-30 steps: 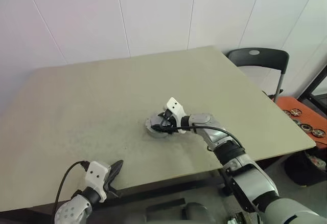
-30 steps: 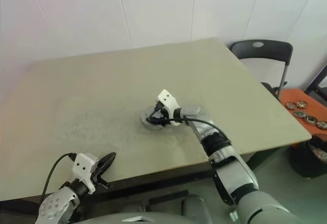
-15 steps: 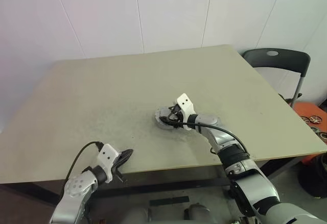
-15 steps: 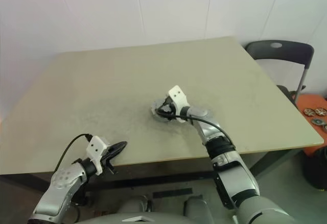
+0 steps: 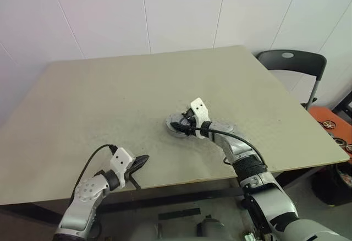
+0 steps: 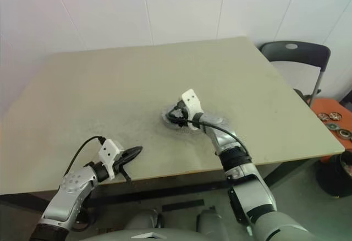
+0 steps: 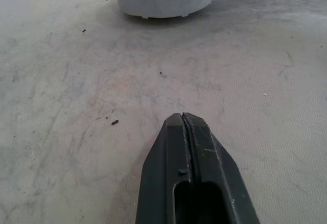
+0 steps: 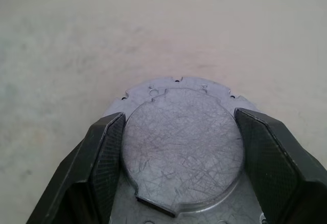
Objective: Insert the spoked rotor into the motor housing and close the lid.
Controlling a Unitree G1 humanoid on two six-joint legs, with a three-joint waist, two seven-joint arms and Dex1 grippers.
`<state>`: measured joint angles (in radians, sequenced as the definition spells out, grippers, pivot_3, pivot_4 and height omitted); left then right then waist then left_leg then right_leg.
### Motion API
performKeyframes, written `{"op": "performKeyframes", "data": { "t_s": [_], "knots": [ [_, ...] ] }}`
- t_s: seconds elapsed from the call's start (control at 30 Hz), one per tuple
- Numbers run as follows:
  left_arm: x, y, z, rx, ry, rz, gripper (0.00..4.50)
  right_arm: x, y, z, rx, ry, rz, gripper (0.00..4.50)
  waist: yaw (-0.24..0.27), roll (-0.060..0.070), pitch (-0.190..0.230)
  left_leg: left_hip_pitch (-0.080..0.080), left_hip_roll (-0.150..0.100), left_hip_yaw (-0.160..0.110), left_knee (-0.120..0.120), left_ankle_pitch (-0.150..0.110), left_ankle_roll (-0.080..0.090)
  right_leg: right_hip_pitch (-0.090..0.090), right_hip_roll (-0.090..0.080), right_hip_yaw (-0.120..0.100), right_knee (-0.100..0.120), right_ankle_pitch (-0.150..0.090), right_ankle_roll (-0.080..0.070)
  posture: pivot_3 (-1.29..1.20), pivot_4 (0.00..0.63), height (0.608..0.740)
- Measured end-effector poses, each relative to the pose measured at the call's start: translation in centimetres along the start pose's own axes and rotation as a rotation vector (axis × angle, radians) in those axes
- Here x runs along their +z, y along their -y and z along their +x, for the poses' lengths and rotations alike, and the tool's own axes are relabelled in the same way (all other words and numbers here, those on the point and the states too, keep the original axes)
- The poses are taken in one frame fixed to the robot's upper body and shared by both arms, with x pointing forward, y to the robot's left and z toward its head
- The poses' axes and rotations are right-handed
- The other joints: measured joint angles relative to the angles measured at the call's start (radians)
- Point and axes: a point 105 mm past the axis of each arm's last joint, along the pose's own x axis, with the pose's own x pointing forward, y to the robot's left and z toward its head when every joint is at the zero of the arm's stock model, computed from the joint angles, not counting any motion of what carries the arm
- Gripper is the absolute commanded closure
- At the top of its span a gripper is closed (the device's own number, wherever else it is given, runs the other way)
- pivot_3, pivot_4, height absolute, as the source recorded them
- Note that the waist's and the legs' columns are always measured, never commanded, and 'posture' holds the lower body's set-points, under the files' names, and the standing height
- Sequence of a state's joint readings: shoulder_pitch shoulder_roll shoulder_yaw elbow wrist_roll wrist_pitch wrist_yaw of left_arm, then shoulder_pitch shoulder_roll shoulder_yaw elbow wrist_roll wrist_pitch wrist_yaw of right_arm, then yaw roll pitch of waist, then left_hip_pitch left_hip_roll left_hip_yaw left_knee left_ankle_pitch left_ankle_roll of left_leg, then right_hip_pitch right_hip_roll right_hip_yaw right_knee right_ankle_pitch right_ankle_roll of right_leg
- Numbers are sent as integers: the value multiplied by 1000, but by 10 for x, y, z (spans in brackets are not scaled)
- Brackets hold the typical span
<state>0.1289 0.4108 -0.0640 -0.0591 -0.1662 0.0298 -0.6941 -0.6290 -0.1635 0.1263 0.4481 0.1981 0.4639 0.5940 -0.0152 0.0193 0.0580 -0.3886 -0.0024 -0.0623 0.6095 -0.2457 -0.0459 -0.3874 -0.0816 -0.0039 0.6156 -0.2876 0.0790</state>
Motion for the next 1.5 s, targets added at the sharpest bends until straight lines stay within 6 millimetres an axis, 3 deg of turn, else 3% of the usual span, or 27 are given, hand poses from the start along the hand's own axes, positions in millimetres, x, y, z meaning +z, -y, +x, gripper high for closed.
{"op": "performKeyframes", "data": {
  "t_s": [0.07,0.4,0.73,1.0,1.3,1.37,1.5],
  "knots": [
    [2,0,1,-4,6,2,4500,2,1,-2,1,7,13,1452,3,0,0,-3,-2,1,2,1,2,-4,0,0,2,14,0,0,0,740],
    [3,-3,3,-10,8,7,4500,1,-6,3,-5,-14,-130,1452,4,0,0,-2,-2,1,4,3,4,-6,9,0,3,14,1,0,0,740],
    [3,-4,5,-19,5,10,4500,-1,-13,6,7,-38,-411,1452,5,0,0,-1,-2,2,4,3,4,-4,10,0,3,14,1,0,0,740],
    [5,-3,7,-31,16,18,4500,2,-4,1,28,-137,-259,1452,24,-1,-2,0,-2,1,5,3,5,-4,13,1,2,14,2,0,0,740],
    [6,-8,11,-26,19,21,4500,-1,-5,2,28,-130,-283,1452,28,-1,-3,1,-1,0,5,3,5,-3,16,1,3,14,2,0,0,740],
    [15,-13,18,-14,46,28,4500,-3,-5,2,28,-125,-296,1452,28,-1,-4,2,-1,0,6,3,5,-2,16,1,3,14,2,0,0,740],
    [51,-28,40,-16,138,88,4500,-6,-4,3,24,-125,-310,1452,29,-4,-6,5,-1,0,7,3,5,2,17,2,3,14,2,0,0,740]
  ]
}}
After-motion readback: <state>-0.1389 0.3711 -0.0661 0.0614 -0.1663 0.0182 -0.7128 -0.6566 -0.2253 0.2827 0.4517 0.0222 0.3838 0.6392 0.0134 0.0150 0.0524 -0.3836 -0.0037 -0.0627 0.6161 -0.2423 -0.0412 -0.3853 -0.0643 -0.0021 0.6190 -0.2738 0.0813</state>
